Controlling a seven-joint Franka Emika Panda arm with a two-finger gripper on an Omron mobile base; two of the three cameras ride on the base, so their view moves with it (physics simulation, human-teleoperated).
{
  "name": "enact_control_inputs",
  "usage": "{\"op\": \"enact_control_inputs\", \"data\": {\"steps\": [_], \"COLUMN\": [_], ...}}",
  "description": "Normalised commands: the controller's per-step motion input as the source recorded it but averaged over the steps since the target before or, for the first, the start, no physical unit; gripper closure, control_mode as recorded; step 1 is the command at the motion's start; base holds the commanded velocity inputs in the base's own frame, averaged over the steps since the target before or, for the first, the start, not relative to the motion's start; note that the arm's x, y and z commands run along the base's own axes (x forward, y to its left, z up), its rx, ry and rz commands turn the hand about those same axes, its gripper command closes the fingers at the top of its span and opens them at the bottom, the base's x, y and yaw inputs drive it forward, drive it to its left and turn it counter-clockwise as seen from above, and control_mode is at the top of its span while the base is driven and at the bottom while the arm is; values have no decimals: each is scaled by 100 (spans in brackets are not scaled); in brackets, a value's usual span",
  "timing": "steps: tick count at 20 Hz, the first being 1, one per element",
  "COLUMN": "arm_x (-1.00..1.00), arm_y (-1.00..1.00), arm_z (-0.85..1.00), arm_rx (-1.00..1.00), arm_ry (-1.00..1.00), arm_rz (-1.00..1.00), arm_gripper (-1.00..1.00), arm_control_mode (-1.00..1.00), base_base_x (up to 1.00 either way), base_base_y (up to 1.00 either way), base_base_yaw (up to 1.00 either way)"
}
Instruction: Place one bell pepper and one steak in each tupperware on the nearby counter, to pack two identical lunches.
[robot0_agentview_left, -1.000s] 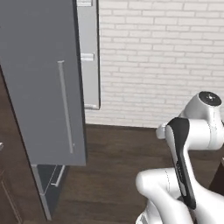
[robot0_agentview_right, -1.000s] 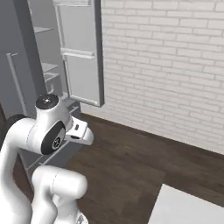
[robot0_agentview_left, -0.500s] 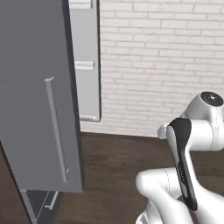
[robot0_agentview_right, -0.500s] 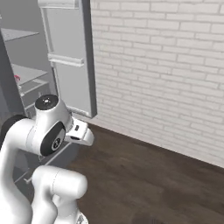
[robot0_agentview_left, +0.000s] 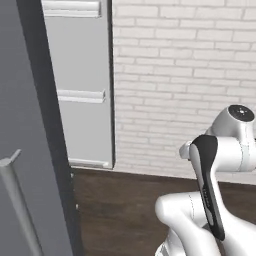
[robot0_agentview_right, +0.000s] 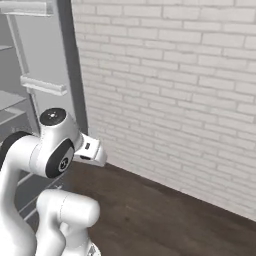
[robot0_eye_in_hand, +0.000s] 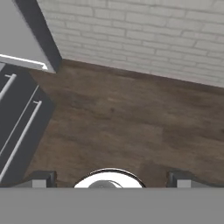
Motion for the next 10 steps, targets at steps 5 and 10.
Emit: {"op": "enact_control_inputs", "data": {"steps": [5,10], "arm_x": [0,0], "arm_y": [0,0], "arm_z": [0,0], "arm_rx": [0,0], "arm_ry": [0,0], "arm_rz": [0,0], "arm_gripper": [-100,-100], "arm_control_mode": [100,100], "base_base_x": [92,35], "base_base_y": [-11,-4], "base_base_yaw": [62,100]}}
